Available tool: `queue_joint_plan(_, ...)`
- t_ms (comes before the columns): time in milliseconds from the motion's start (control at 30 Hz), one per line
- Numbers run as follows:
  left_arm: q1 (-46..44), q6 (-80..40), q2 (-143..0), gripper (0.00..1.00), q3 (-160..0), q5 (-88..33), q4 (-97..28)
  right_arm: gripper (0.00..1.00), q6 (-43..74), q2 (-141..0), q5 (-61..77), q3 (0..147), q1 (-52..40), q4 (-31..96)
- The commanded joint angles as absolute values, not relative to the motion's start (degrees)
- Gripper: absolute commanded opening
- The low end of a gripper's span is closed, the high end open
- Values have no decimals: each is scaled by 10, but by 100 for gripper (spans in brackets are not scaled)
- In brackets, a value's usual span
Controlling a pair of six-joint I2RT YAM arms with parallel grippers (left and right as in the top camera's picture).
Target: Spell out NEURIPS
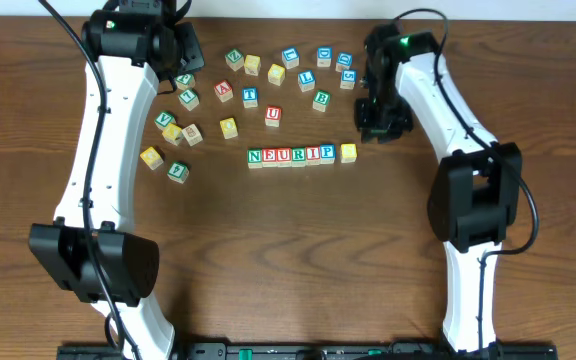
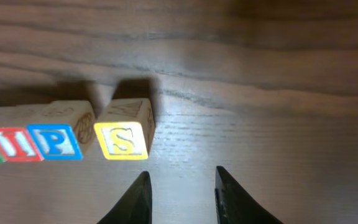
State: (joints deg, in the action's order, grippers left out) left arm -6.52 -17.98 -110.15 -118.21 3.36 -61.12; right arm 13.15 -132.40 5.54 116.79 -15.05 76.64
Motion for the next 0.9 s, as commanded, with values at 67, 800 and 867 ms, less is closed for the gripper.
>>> queue_joint_plan(67, -65, -174, -1105, 38, -1184, 37, -612, 27, 128, -1327, 48, 1125, -158, 730)
queue_joint_plan(800, -65, -174, -1105, 38, -1183, 37, -612, 28, 128, -1327, 49, 1070, -179, 662)
queue_joint_plan(867, -65, -174, -1105, 38, -1184, 37, -612, 29, 128, -1327, 49, 1070, -183, 660)
